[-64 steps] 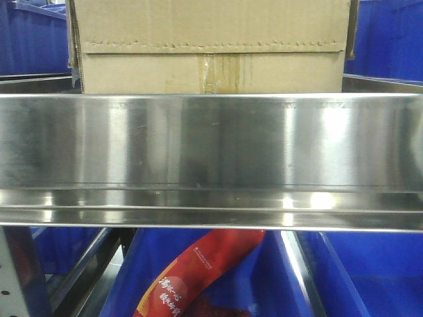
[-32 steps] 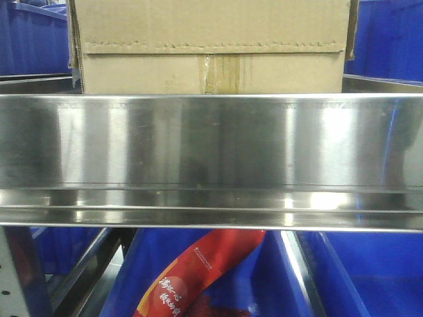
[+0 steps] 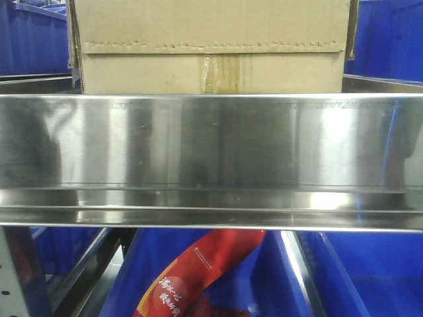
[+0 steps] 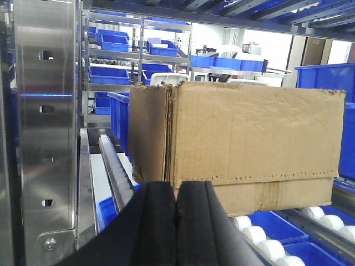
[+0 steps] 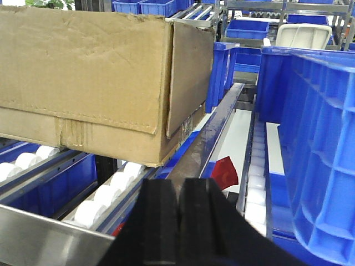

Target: Stack two boxes on right shelf middle

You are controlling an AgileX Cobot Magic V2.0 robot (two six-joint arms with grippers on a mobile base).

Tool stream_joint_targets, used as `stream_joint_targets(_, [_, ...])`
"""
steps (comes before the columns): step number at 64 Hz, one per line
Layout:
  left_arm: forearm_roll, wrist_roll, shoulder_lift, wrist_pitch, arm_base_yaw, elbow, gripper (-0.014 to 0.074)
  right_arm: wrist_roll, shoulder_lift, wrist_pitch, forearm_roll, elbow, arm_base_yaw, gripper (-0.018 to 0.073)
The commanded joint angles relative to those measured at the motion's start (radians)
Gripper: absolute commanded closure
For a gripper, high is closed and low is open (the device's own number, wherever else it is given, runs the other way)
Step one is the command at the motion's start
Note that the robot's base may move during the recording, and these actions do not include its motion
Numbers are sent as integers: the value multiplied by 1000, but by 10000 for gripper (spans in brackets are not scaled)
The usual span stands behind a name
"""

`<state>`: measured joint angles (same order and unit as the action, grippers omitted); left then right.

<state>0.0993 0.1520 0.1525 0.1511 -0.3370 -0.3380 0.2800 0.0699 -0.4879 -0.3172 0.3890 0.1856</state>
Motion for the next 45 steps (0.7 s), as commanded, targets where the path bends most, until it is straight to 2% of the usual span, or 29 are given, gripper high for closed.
stream_joint_targets(1, [1,-2,-6,-21,4,1,708,3,-5,26,6,-2,-4,721])
stream_joint_targets(14, [1,-2,-6,-21,4,1,708,3,-5,26,6,-2,-4,721])
stream_joint_targets(23, [-27,-2,-6,-73,18,40,708,3,-5,26,6,-2,-4,721])
stream_joint_targets(27, [-27,-2,-11,-70,51,60,708,3,-5,26,6,-2,-4,721])
stream_joint_targets(38, [-29,-2,-73,-70,206,155,708,3,-5,26,6,-2,-4,721])
stream_joint_targets(45, [-31,-2,-128,-81,278,233,708,3,-5,26,6,-2,-4,721])
